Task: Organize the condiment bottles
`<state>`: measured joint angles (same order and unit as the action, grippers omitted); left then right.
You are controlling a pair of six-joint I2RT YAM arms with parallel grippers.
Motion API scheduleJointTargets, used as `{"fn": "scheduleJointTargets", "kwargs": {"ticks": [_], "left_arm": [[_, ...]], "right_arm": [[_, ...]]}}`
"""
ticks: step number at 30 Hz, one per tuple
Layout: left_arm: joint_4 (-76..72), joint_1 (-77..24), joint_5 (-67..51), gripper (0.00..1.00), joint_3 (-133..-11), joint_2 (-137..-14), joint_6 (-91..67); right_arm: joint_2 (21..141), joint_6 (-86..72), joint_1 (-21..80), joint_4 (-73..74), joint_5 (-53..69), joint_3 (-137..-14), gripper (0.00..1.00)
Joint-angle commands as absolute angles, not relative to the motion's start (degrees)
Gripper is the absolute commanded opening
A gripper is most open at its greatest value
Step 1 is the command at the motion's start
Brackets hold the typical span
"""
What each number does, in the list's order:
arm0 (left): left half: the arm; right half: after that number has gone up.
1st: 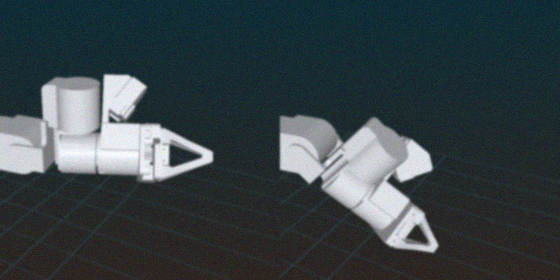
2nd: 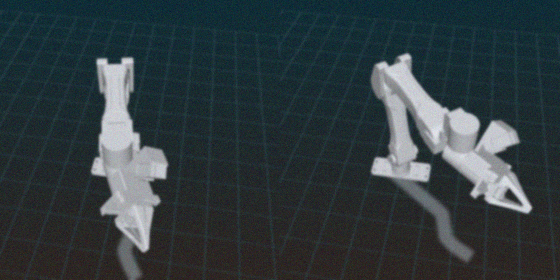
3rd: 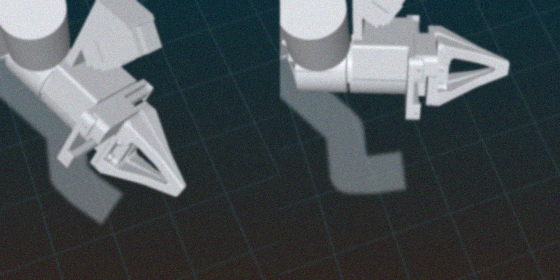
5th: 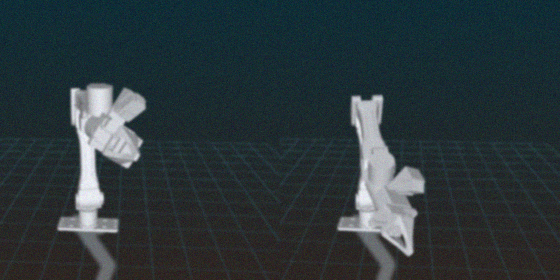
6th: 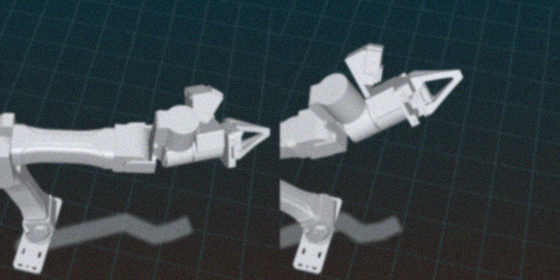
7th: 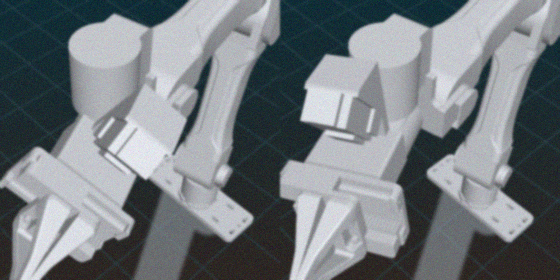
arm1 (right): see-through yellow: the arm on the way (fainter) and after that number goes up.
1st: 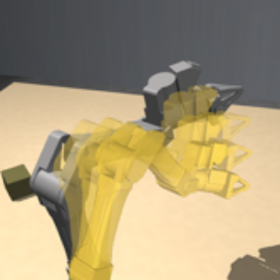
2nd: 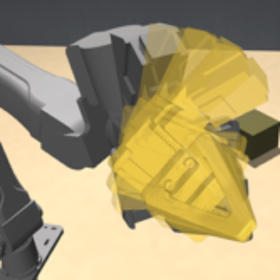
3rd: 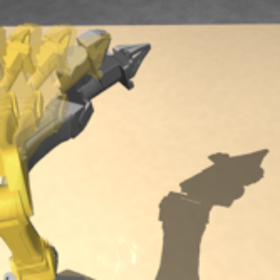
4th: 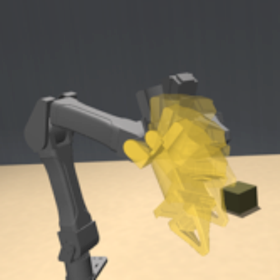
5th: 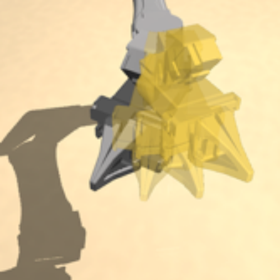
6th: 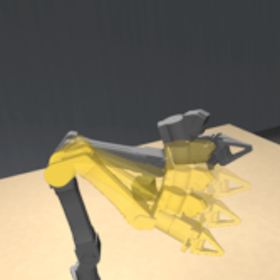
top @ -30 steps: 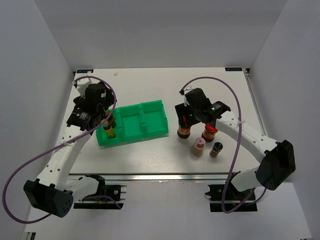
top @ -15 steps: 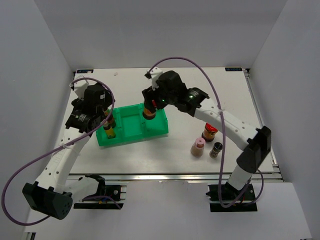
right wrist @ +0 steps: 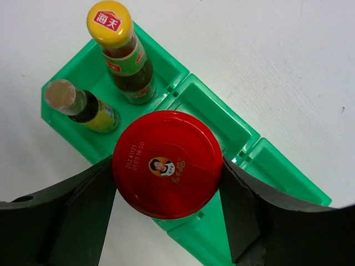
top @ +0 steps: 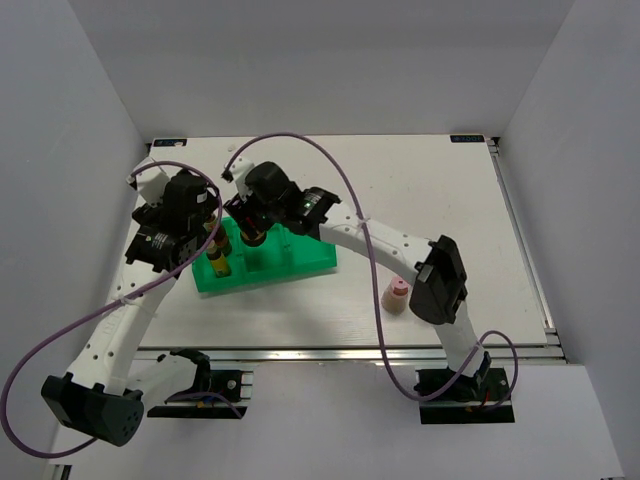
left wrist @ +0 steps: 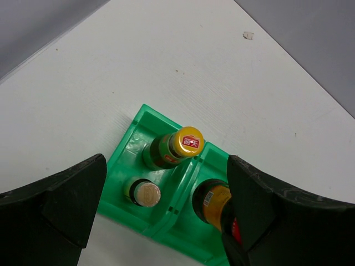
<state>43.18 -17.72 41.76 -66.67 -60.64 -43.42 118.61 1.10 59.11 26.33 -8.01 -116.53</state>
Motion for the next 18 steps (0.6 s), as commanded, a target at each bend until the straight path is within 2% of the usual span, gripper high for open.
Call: {"fn": "scheduleJointTargets", "kwargs": {"ticks": [1,7,18], "left_arm": [[45.09,-17.4,45.17,0.98,-67.32,-59.59,-45.0],[43.51,-17.4,45.09,0.98,-65.92,-58.97,-43.95],[41.13,-17.49,43.24,0.98,-64.69,-59.5,-42.36]], "right_arm": [[118.73,3.34,59.41,17.85,-14.92,-121.2,0.38],[122.52,3.69,59.33,14.95,-17.05,-122.26,0.39],[128.23,4.75,59.33,10.99,-20.39,-122.17,0.49]]}}
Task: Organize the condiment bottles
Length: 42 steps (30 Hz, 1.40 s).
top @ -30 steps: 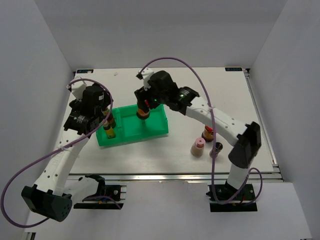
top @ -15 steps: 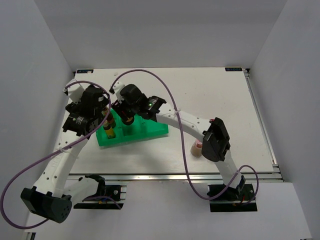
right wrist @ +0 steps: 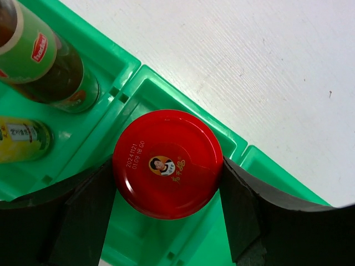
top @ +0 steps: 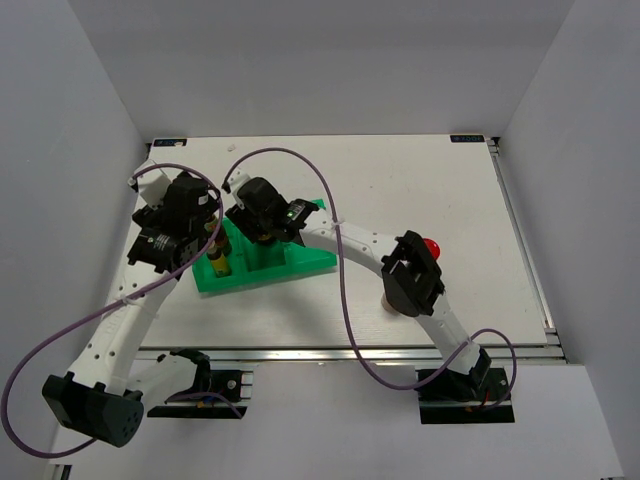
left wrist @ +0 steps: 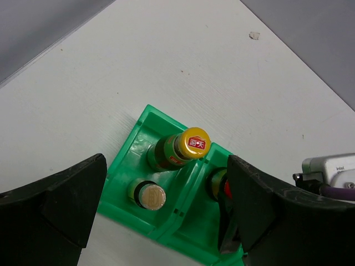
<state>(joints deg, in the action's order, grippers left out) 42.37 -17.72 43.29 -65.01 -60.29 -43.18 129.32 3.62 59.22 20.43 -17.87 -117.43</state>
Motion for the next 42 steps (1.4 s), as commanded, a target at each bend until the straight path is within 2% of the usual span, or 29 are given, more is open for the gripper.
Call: {"fn": "scheduleJointTargets", "kwargs": {"ticks": [1,3,4,6,7,13,17,19,23,27,30,31,35,38,40,42], "left_arm": [[41.22,-17.49,43.16,0.98,-64.69,-59.59,-42.28],[41.22,-17.4,42.98,0.98,-64.43,-59.59,-42.28],[41.05,-17.49,42.8,0.98,-64.42,-59.59,-42.19],[40.69,-17.49,42.54,0.98,-64.25,-59.68,-41.93],[40.69,-17.4,42.28,0.98,-64.34,-59.85,-41.84],[40.78,-17.49,41.84,0.98,-64.6,-60.21,-41.66],[38.86,-17.4,39.04,0.98,-64.69,-59.86,-39.91],[36.84,-17.4,33.77,0.98,-64.43,-59.33,-37.28],[33.23,-17.49,28.66,0.98,-64.86,-58.62,-35.51],[31.56,-17.49,23.39,0.98,-66.0,-60.2,-34.28],[28.66,-18.36,14.61,0.98,-66.62,-62.13,-32.88],[26.83,-19.41,12.15,0.98,-66.71,-63.53,-32.26],[23.74,-30.13,14.69,0.98,-69.07,-69.15,-28.58],[19.87,-36.8,4.88,0.98,-72.24,-75.81,-24.45],[19.6,-40.41,5.27,0.98,-76.62,-80.13,-21.46],[20.21,-45.23,5.02,0.98,-80.49,-87.08,-18.3]], "right_arm": [[128.23,4.14,59.24,10.99,-20.04,-122.17,0.51],[128.23,3.34,59.24,11.34,-18.99,-121.91,0.58],[128.23,2.73,59.15,11.42,-18.64,-121.9,0.65],[128.32,2.11,59.06,11.6,-18.54,-121.73,0.71],[128.32,1.59,58.89,11.78,-18.46,-121.73,0.8],[126.92,0.53,58.62,12.66,-19.34,-120.94,0.89],[124.11,0.44,58.62,12.48,-19.6,-119.18,0.89],[122.7,0.44,58.54,12.13,-20.13,-118.22,0.89],[115.52,-1.05,58.1,9.41,-19.87,-113.31,0.89],[106.37,-2.72,55.91,3.79,-18.29,-100.39,0.89],[98.98,-6.93,51.44,3.34,-15.03,-92.24,0.89],[94.96,-9.38,50.02,3.17,-14.77,-89.5,0.89],[83.87,-17.21,38.72,3.86,-15.64,-74.82,0.89],[73.86,-23.09,29.58,5.71,-16.69,-65.24,0.89],[66.06,-24.34,25.94,7.29,-19.49,-59.37,0.89],[60.93,-26.53,21.91,7.99,-27.31,-55.83,0.89]]}}
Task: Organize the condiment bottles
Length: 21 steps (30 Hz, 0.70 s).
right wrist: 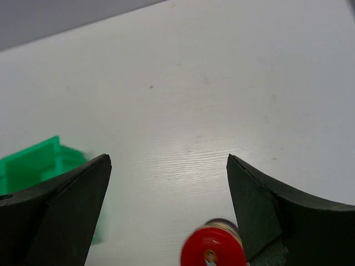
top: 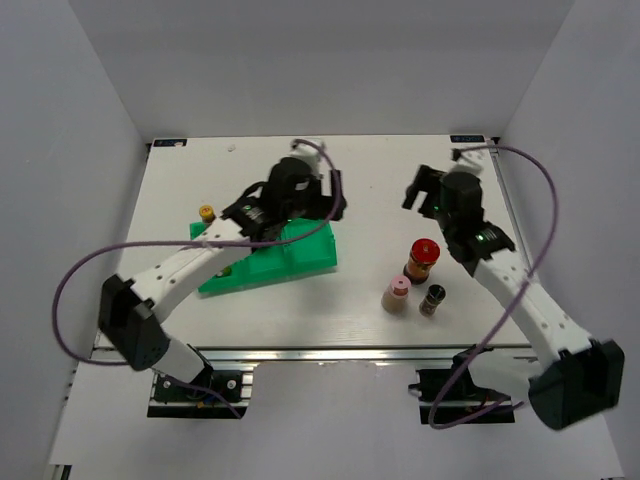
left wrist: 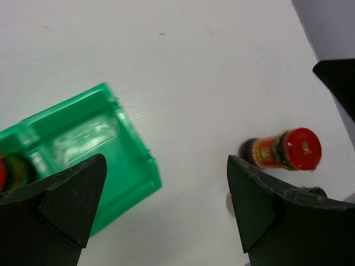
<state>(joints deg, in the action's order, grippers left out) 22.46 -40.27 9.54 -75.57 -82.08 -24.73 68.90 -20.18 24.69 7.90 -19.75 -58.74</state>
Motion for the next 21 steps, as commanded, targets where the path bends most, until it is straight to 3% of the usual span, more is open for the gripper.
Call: {"fn": "scheduleJointTargets", "kwargs": {"ticks": [1,9,14,21], "left_arm": [[20.39,-46.66,3.7,0.98,-84.08,-89.27,-17.15],[22.49,-57.91,-2.46,0.98,-100.09,-107.21,-8.71],[27.5,-61.87,-0.79,0.98,-112.11,-118.55,-6.86],[30.15,-63.02,3.43,0.98,-120.05,-125.86,-7.03]], "right_arm": [[56.38,-27.06,20.58,8.0,-28.64,-54.07,0.89],[50.18,-32.69,0.81,18.98,-28.84,-50.62,0.89],[52.64,-32.43,-12.98,18.9,-12.09,-49.4,0.89],[52.48,-31.11,-15.38,16.97,-7.03,-47.64,0.89]]}}
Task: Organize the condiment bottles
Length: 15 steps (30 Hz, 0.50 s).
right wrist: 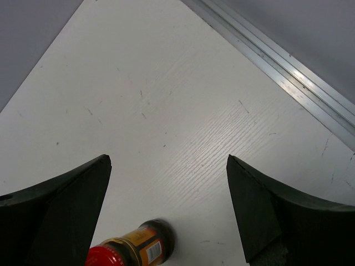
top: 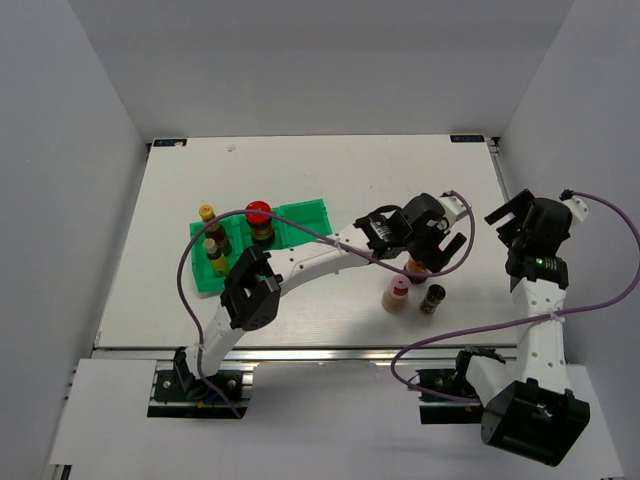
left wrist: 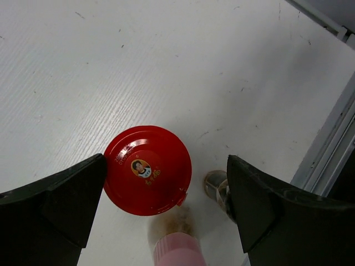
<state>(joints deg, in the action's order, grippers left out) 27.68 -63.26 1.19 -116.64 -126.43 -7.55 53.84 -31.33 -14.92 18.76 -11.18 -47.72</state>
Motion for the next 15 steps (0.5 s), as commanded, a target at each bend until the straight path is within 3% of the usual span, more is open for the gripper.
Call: {"fn": "scheduleJointTargets", "kwargs": {"ticks": [1,15], "left_arm": [[30.23,-63.02,3.6,0.98,-120.06,-126.12,-7.21],[31.12,-63.11,7.3,0.97,-119.71,-128.5,-9.05]], "right_arm": [[52.3,-31.11,-15.38,16.88,-7.03,-47.38,0.89],[52.03,-30.15,-15.64,15.03,-3.52,-46.23,0.89]]}}
